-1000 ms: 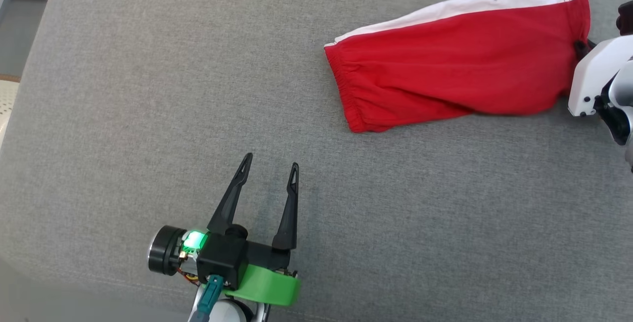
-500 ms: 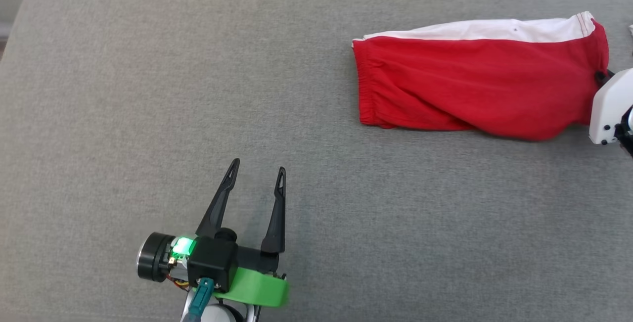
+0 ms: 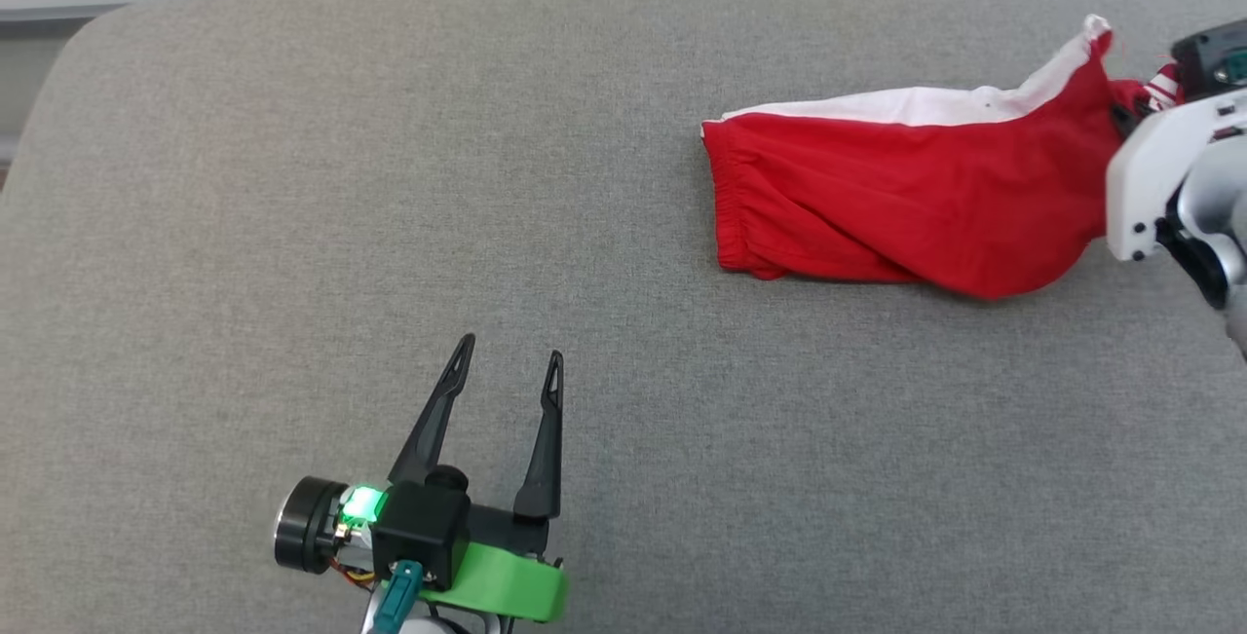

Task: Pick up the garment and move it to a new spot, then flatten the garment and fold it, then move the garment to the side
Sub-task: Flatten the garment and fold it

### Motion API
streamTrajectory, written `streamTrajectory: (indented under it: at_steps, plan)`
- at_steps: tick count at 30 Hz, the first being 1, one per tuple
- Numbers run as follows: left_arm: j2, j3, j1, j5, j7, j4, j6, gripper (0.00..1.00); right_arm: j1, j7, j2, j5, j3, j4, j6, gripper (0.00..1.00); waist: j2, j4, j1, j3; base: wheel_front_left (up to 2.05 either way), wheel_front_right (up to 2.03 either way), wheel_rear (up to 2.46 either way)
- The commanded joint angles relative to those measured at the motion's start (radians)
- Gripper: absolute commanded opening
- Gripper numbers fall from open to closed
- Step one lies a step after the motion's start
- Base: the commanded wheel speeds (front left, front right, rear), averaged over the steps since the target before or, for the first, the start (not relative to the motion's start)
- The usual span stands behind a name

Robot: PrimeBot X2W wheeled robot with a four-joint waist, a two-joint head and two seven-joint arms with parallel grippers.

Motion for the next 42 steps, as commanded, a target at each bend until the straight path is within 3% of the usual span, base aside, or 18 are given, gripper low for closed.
streamTrajectory:
  at_steps: [1, 17, 29, 30, 31, 32, 38, 42]
  plan:
    - [0.002, 0.002, 0.016, -0.011, -0.002, 0.001, 0.001, 1.0, -0.011, 0.009, 0.017, -0.014, 0.009, -0.02, -0.002, 0.0, -0.0001, 0.011, 0.0, -0.019, 0.0, 0.0, 0.0]
    - [0.002, -0.02, 0.035, -0.038, -0.002, 0.006, 0.014, 1.0, 0.011, 0.147, 0.119, -0.042, 0.101, -0.243, -0.002, 0.0, -0.0001, 0.087, 0.0, -0.044, 0.0, 0.0, 0.0]
    - [0.002, -0.039, 0.011, -0.058, -0.002, 0.006, 0.022, 1.0, 0.047, 0.189, 0.217, -0.002, 0.135, -0.284, -0.002, 0.02, -0.0001, 0.101, 0.0, -0.023, 0.0, 0.0, 0.0]
    - [0.002, -0.041, 0.009, -0.059, -0.002, 0.007, 0.022, 1.0, 0.047, 0.182, 0.225, 0.002, 0.134, -0.279, -0.002, 0.06, -0.0001, 0.101, 0.0, -0.023, 0.0, 0.0, 0.0]
    - [0.002, -0.041, 0.008, -0.06, -0.002, 0.008, 0.021, 1.0, 0.049, 0.181, 0.231, 0.004, 0.135, -0.275, -0.002, 0.32, -0.0001, 0.101, 0.0, -0.024, 0.0, 0.0, 0.0]
    - [0.002, -0.041, 0.008, -0.06, -0.003, 0.01, 0.019, 1.0, 0.054, 0.175, 0.241, 0.012, 0.134, -0.27, -0.002, 1.0, -0.0001, 0.1, 0.0, -0.025, 0.0, 0.0, 0.0]
    - [0.002, -0.032, 0.015, -0.045, -0.002, 0.015, 0.014, 1.0, 0.062, 0.124, 0.261, 0.07, 0.119, -0.292, -0.002, 1.0, -0.0001, 0.083, 0.0, -0.042, 0.0, 0.0, 0.0]
    - [0.002, -0.016, 0.035, -0.03, -0.002, 0.015, 0.008, 1.0, 0.06, 0.053, 0.201, 0.085, 0.088, -0.35, -0.002, 1.0, -0.0001, 0.055, 0.0, -0.062, 0.0, 0.0, 0.0]
